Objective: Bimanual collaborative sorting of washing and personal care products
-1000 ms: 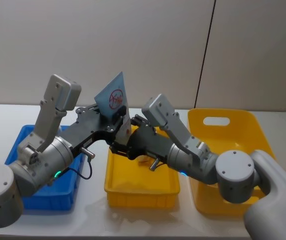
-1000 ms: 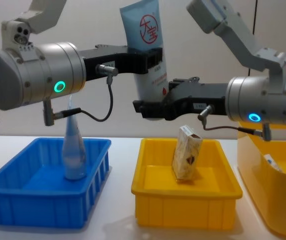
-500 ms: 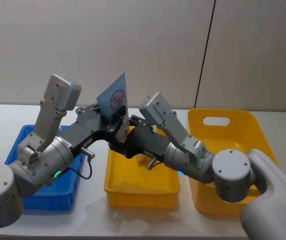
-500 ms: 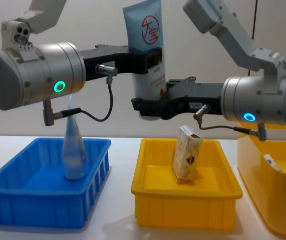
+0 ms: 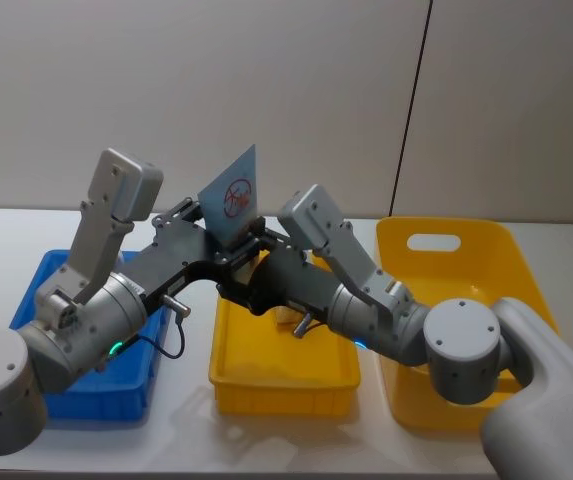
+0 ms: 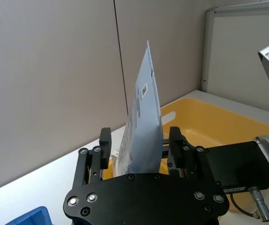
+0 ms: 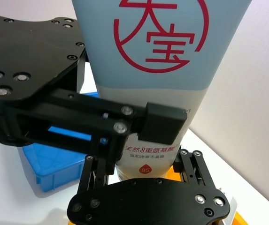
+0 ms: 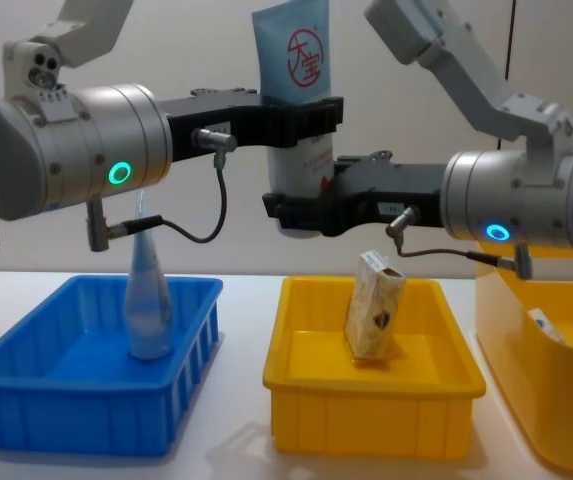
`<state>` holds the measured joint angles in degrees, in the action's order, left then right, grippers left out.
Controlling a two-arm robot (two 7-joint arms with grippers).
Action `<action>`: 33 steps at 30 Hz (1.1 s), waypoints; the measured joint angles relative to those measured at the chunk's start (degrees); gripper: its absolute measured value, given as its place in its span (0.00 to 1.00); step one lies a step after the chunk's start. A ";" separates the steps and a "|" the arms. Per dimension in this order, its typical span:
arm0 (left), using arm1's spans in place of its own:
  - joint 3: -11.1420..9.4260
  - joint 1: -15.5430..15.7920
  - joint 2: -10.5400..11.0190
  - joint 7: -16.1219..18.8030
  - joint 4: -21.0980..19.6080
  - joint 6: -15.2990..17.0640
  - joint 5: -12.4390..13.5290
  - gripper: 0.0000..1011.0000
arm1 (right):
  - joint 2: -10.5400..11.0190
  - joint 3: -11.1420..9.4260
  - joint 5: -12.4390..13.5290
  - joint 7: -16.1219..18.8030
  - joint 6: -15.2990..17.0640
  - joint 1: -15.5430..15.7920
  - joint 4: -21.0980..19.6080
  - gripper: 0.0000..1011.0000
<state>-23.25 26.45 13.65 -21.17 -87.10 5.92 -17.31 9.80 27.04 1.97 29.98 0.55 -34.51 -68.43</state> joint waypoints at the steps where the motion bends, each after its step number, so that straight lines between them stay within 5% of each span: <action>1: 0.00 0.00 0.00 0.00 0.00 0.00 0.00 0.71 | 0.05 0.02 0.03 -0.11 -0.03 0.01 -0.12 0.63; 12: 0.00 0.00 0.02 0.01 0.01 0.00 0.00 0.99 | 0.62 -0.36 0.57 -1.79 0.03 0.95 -1.85 0.63; 33: 0.00 0.00 0.02 0.01 0.01 0.00 0.00 0.99 | 2.06 -4.26 0.62 -10.56 5.14 5.23 -7.44 0.62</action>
<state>-23.24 26.45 13.67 -21.17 -87.09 5.92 -17.31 11.85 22.78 2.59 19.42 5.68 -29.28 -75.87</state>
